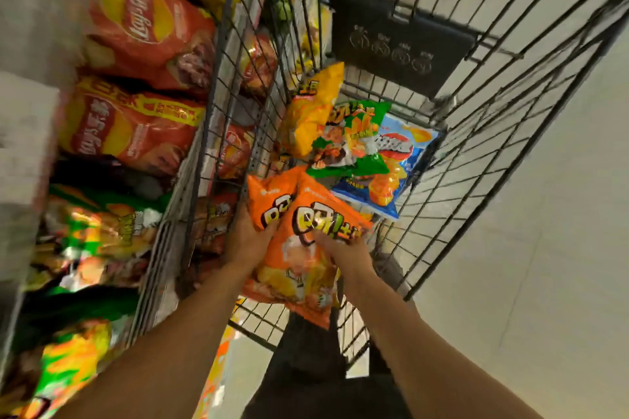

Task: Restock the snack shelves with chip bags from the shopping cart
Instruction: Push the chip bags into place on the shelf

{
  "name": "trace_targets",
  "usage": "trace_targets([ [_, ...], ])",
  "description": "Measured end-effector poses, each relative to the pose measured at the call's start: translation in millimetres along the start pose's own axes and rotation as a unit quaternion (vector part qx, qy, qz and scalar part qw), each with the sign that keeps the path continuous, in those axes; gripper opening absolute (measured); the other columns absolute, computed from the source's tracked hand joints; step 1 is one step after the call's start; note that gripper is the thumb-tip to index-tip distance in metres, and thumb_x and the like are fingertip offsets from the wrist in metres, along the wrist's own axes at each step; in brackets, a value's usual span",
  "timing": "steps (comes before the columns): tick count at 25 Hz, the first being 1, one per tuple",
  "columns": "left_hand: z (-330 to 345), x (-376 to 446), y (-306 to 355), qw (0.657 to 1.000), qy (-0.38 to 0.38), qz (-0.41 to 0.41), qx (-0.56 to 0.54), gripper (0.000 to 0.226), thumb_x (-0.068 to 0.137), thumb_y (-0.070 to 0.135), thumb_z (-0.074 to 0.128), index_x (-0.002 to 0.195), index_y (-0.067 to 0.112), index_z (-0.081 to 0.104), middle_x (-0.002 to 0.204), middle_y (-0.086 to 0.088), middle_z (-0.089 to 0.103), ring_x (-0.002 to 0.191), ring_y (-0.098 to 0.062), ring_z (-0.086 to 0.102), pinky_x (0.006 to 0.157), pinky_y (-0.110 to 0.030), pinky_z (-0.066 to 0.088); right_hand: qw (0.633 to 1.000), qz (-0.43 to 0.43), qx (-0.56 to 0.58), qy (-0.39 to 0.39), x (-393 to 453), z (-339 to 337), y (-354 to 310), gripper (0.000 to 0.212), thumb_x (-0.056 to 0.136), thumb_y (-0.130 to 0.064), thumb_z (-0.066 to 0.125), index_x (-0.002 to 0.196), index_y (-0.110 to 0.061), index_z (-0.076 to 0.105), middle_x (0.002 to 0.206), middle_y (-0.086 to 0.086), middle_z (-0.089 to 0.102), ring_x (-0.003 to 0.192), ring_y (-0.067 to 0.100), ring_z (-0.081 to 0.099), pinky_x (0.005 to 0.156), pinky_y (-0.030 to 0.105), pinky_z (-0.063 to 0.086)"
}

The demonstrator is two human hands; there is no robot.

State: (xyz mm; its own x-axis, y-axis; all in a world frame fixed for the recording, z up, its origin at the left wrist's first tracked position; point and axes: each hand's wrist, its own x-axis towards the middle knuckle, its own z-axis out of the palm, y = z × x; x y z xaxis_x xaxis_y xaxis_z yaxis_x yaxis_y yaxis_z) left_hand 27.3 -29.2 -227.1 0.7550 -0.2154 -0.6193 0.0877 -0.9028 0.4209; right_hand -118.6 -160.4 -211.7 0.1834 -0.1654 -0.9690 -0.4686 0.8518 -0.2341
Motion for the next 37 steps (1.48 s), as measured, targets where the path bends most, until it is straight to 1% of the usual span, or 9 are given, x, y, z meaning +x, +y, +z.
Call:
trace_targets([
  [4,-17.1,-58.8,12.9,0.998,0.042,0.021,-0.037,0.056,0.092,0.056,0.064,0.139,0.027,0.054,0.131,-0.003,0.067,0.120,-0.025,0.064,0.099,-0.045,0.052,0.990,-0.025,-0.060,-0.129,-46.6,-26.2,-24.8,0.090,0.063,-0.044,0.091,0.140,-0.033,0.045,0.125,0.001,0.070,0.113,0.027,0.066,0.099,0.053,0.052],
  [7,-33.4,-107.6,42.5,0.982,0.134,0.042,-0.127,0.050,0.084,0.067,0.062,0.129,0.047,0.051,0.119,0.022,0.067,0.102,-0.003,0.065,0.087,-0.026,0.051,0.969,-0.060,-0.061,-0.233,-74.0,-53.7,-45.2,0.062,0.073,-0.029,0.087,0.130,-0.025,0.061,0.115,0.004,0.074,0.100,0.022,0.073,0.088,0.046,0.059],
  [10,-53.1,-162.2,70.9,0.949,0.186,0.068,-0.245,0.049,0.078,0.066,0.070,0.121,0.063,0.047,0.106,0.042,0.063,0.095,0.020,0.061,0.076,-0.003,0.045,0.945,-0.081,-0.075,-0.307,-106.9,-71.0,-61.7,0.055,0.080,-0.025,0.079,0.131,-0.011,0.064,0.127,0.017,0.070,0.118,0.035,0.066,0.104,0.056,0.049],
  [14,-78.8,-228.4,71.2,0.891,0.235,0.066,-0.382,0.065,0.075,0.059,0.078,0.133,0.039,0.057,0.114,0.021,0.073,0.104,0.000,0.069,0.085,-0.026,0.055,0.914,-0.160,-0.108,-0.357,-156.5,-88.2,-83.8,0.047,0.081,-0.028,0.076,0.124,-0.009,0.070,0.125,0.022,0.069,0.112,0.038,0.069,0.091,0.050,0.057],
  [18,-103.5,-306.8,33.9,0.851,0.257,0.094,-0.448,0.034,0.083,0.048,0.078,0.116,0.044,0.069,0.109,0.012,0.077,0.100,-0.012,0.074,0.086,-0.041,0.059,0.883,-0.261,-0.158,-0.357,-203.2,-94.8,-89.0,0.033,0.083,-0.021,0.070,0.115,-0.014,0.075,0.116,0.019,0.074,0.100,0.034,0.074,0.078,0.045,0.061],
  [24,-123.6,-466.8,-94.9,0.766,0.363,0.122,-0.516,0.038,0.089,0.033,0.073,0.125,0.022,0.068,0.119,0.001,0.075,0.114,-0.019,0.070,0.101,-0.043,0.053,0.763,-0.356,-0.300,-0.447,-294.0,-67.3,22.4,0.052,0.073,-0.016,0.080,0.123,-0.010,0.067,0.106,0.016,0.077,0.085,0.026,0.077,0.067,0.036,0.061],
  [29,-118.4,-632.4,-207.7,0.732,0.432,0.132,-0.510,0.028,0.086,0.036,0.071,0.112,0.027,0.073,0.110,0.013,0.077,0.101,0.000,0.071,0.075,-0.012,0.054,0.684,-0.383,-0.358,-0.507,-405.0,-48.4,156.1,0.057,0.056,-0.021,0.094,0.109,-0.016,0.073,0.094,0.010,0.079,0.077,0.023,0.076,0.065,0.034,0.059],
  [33,-119.4,-741.3,-263.4,0.687,0.494,0.106,-0.522,0.044,0.066,0.055,0.078,0.103,0.031,0.078,0.105,0.004,0.079,0.092,-0.008,0.075,0.072,-0.029,0.057,0.611,-0.393,-0.376,-0.575,-489.5,-34.0,236.0,0.061,0.063,-0.019,0.091,0.119,-0.015,0.066,0.105,0.010,0.078,0.088,0.025,0.074,0.077,0.041,0.061],
  [37,-122.1,-816.8,-293.2,0.641,0.556,0.104,-0.519,0.050,0.064,0.060,0.085,0.107,0.038,0.075,0.109,0.004,0.079,0.104,-0.016,0.073,0.096,-0.046,0.053,0.562,-0.366,-0.390,-0.631,-550.0,-24.3,291.4,0.065,0.067,-0.016,0.078,0.128,-0.007,0.059,0.110,0.012,0.076,0.089,0.021,0.073,0.080,0.037,0.061],
])
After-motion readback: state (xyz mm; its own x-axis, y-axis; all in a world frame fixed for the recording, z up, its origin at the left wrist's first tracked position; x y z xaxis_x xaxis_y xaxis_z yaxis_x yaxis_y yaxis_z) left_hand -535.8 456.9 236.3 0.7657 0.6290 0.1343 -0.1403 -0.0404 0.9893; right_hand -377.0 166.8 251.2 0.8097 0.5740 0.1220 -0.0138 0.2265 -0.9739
